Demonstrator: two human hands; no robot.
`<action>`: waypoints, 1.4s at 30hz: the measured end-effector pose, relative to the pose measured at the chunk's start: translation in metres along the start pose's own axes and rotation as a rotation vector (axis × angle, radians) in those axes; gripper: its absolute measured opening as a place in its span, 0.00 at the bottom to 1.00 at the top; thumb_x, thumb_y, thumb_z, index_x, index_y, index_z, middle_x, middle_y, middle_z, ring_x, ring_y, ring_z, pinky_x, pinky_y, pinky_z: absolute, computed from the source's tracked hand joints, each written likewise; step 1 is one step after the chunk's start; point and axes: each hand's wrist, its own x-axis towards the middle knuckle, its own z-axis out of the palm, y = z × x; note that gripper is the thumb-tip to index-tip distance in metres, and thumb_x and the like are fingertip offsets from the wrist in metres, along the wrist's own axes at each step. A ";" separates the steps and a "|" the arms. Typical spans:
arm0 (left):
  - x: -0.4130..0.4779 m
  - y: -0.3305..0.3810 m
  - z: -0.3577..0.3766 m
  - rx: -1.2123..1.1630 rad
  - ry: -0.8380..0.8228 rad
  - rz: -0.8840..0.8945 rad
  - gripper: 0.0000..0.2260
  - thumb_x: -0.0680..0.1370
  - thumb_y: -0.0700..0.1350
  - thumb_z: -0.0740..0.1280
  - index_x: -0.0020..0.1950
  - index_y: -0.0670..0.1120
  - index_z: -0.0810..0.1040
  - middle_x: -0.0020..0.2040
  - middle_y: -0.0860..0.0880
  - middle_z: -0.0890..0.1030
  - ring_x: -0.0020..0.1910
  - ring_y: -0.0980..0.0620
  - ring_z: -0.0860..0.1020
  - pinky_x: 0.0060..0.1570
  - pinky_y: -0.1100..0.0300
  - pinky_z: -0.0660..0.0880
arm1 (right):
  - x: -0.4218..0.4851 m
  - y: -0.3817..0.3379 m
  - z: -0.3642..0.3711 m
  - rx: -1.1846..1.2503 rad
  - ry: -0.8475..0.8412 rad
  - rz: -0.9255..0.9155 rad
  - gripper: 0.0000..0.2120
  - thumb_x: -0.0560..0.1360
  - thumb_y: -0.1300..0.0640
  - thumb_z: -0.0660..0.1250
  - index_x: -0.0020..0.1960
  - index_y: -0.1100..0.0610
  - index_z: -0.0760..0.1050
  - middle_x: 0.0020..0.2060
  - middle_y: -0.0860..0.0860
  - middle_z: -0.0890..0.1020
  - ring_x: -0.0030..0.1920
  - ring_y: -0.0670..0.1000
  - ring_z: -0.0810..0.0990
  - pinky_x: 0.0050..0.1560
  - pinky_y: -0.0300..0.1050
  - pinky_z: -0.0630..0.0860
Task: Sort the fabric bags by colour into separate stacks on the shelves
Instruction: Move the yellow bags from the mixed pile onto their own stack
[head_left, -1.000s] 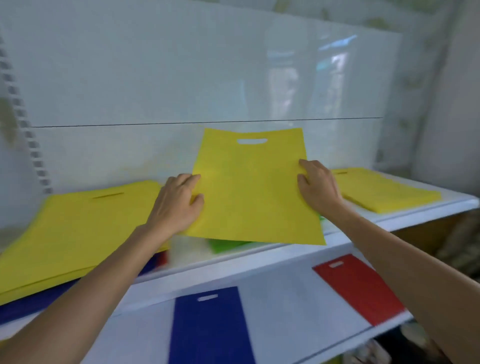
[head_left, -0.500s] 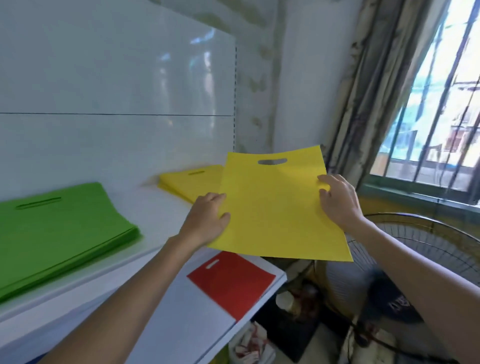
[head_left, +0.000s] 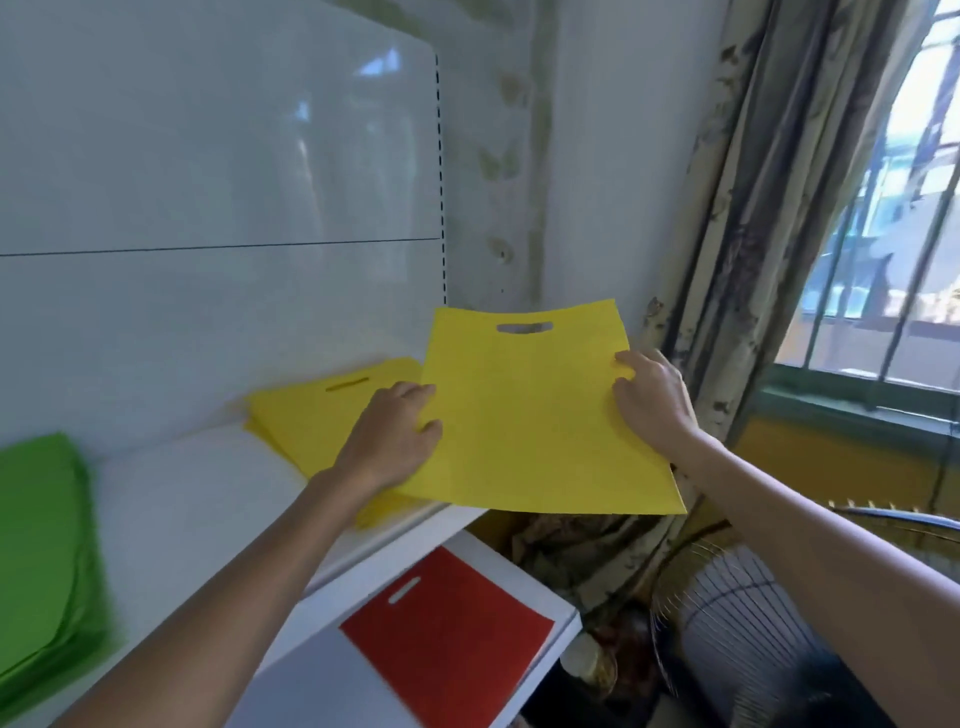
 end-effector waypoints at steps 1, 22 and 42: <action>0.003 -0.004 0.000 0.012 0.005 -0.017 0.22 0.79 0.45 0.62 0.72 0.43 0.65 0.70 0.45 0.67 0.68 0.46 0.65 0.66 0.57 0.61 | 0.009 -0.001 0.009 0.002 -0.024 -0.019 0.21 0.76 0.64 0.57 0.69 0.60 0.69 0.65 0.56 0.71 0.64 0.58 0.70 0.61 0.48 0.67; -0.030 -0.058 0.003 0.216 0.124 -0.737 0.17 0.77 0.51 0.63 0.65 0.50 0.73 0.64 0.44 0.69 0.65 0.45 0.67 0.64 0.57 0.64 | 0.124 -0.068 0.208 -0.130 -0.795 -0.584 0.20 0.77 0.58 0.52 0.67 0.56 0.68 0.67 0.58 0.68 0.65 0.61 0.67 0.65 0.56 0.66; -0.242 -0.038 -0.174 0.584 0.521 -0.908 0.09 0.74 0.41 0.66 0.53 0.45 0.81 0.49 0.46 0.79 0.46 0.47 0.79 0.51 0.55 0.74 | -0.125 -0.340 0.150 0.769 -0.697 -1.169 0.18 0.73 0.67 0.59 0.63 0.62 0.73 0.57 0.59 0.77 0.57 0.57 0.76 0.60 0.47 0.69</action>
